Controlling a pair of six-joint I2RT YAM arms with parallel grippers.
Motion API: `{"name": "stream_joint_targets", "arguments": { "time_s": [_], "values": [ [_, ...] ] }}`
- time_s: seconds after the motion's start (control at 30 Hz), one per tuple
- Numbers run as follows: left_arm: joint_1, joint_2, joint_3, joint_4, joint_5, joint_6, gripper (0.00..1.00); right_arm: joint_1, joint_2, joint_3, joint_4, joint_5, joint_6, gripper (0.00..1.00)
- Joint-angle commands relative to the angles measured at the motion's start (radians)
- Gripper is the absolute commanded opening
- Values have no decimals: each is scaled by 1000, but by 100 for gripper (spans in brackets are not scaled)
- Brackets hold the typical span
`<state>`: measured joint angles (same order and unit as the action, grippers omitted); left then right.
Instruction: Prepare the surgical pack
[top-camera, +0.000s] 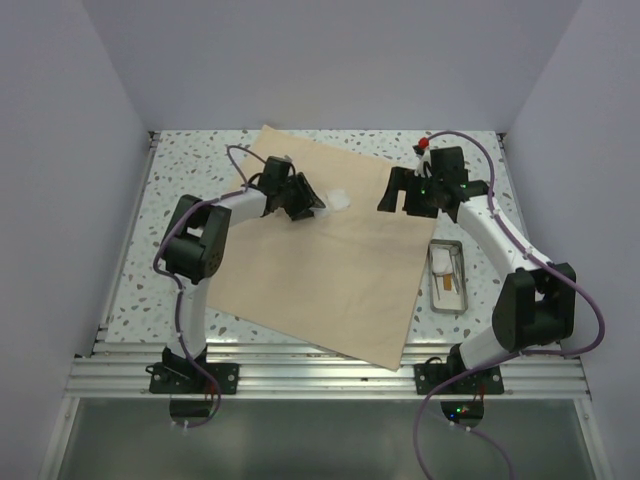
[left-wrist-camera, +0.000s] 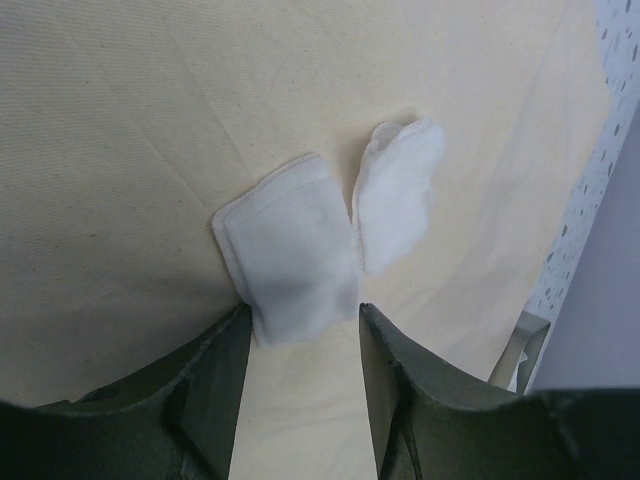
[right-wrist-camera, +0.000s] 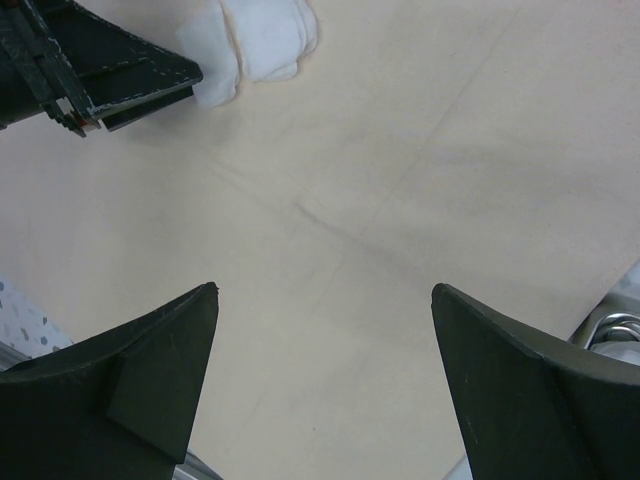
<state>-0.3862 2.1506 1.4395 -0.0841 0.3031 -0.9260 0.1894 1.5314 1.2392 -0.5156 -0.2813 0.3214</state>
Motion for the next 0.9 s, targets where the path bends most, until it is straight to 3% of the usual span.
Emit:
{"name": "stream_joint_targets", "arguments": {
  "time_s": [0.0, 0.13, 0.3, 0.5, 0.87],
  "values": [
    [7, 37, -30, 37, 40, -53, 51, 1, -30, 0, 38, -24, -5, 91],
    [9, 26, -47, 44, 24, -57, 49, 1, -27, 5, 38, -30, -5, 91],
    [9, 18, -57, 49, 10, -45, 37, 2, -24, 3, 37, -32, -8, 91],
    [10, 25, -51, 47, 1, -45, 34, 2, -27, 11, 38, -33, -7, 91],
    [10, 14, -63, 67, -21, -39, 17, 4, -27, 2, 42, -35, -8, 91]
  ]
}}
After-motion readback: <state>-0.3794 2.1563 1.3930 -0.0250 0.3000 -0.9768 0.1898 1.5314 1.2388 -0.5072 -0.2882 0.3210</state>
